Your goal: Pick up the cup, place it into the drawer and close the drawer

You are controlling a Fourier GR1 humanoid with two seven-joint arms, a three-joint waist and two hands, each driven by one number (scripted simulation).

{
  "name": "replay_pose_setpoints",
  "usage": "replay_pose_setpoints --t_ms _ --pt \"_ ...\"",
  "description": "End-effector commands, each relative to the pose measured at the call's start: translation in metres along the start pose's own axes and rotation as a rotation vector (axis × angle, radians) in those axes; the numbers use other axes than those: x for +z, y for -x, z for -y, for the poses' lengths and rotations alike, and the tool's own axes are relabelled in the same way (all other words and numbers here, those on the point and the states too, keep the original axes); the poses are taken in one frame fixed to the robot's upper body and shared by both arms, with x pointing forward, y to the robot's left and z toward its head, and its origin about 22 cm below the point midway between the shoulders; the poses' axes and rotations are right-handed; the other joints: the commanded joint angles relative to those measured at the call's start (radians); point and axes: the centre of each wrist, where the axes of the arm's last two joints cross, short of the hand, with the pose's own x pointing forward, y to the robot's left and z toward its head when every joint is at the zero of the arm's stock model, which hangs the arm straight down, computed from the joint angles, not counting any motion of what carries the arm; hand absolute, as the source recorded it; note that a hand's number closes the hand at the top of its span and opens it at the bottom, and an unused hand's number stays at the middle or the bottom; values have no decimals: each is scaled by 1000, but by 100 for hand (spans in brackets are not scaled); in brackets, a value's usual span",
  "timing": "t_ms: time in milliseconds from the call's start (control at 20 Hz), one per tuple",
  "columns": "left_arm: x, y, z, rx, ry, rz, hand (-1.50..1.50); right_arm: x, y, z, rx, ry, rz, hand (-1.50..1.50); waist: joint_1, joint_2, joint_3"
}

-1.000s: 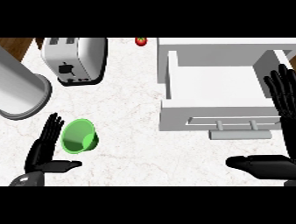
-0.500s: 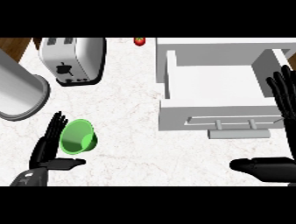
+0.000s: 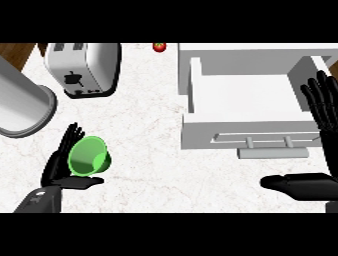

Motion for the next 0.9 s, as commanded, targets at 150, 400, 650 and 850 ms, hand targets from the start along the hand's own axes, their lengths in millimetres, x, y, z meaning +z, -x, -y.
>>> replay_pose_setpoints --t_ms 150,400,650,850 --pt "16 11 7 175 96 111 -150 -8 7 9 16 8 -6 -150 2 3 -1" --pt "-18 0 26 256 138 130 150 2 4 1 -14 -10 -16 -150 -4 0 0" --pt "-26 -3 33 331 234 122 150 -5 11 3 -26 -18 -24 -150 2 0 0" --pt "-26 -5 28 408 220 153 150 2 8 1 -24 -7 -20 -150 -3 0 -1"
